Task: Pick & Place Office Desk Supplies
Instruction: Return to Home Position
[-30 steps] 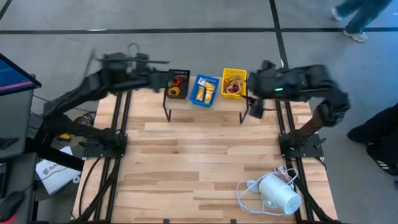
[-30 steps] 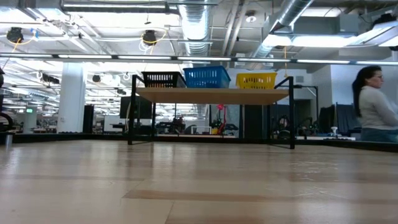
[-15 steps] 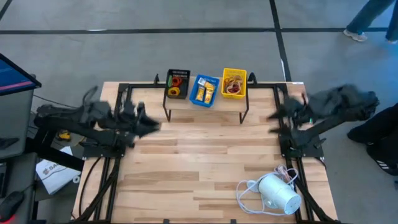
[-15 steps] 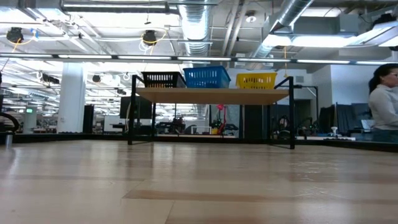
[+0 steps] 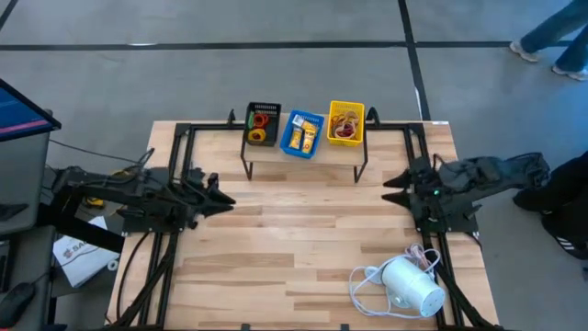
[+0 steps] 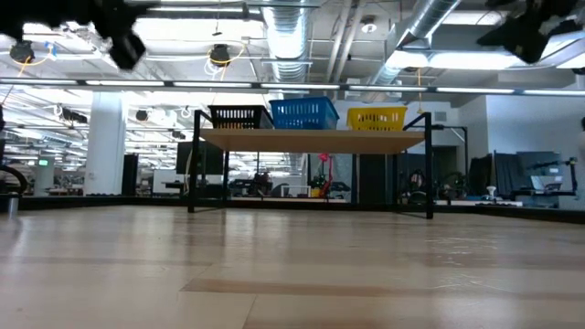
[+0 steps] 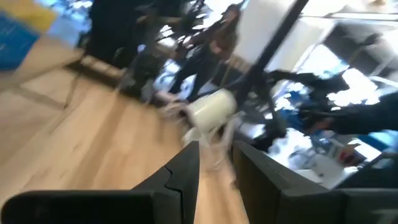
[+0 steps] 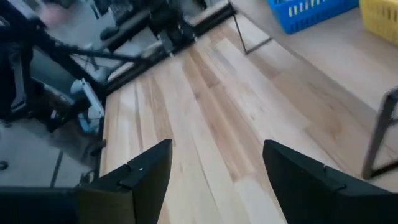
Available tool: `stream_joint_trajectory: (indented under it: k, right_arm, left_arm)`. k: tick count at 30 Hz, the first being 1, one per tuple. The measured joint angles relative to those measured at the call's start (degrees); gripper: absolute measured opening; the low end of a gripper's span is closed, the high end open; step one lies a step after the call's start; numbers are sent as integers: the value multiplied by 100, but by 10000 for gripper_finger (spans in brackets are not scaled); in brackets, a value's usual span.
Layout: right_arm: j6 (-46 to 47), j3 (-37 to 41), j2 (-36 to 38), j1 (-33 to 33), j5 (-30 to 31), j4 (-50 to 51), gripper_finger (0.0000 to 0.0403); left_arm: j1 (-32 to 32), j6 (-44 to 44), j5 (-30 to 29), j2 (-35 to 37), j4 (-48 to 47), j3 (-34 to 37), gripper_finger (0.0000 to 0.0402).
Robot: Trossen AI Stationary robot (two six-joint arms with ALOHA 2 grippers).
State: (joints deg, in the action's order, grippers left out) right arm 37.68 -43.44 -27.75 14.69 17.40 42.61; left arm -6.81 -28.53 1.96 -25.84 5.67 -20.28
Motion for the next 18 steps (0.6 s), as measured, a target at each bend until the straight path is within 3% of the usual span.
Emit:
stream_joint_trajectory:
  k: [2,4,8,11,18]
  right_arm:
    - [-42,389,17,-241,-4,-553,249]
    - [-19,911,119,-498,-146,-1205,249]
    - [76,1916,268,-888,-964,-2757,249]
    - [65,2295,349,-1106,-1063,-3002,249]
    - [-143,3209,635,-1406,-987,-4027,249]
  left_arm:
    - [191,-2,121,-57,301,362,95]
    - [398,-4,443,-113,1172,850,95]
    - [866,-203,1230,-242,2769,1683,95]
    - [1105,-221,1701,-318,2832,1992,95]
    - [1392,550,1779,-432,2664,1989,95]
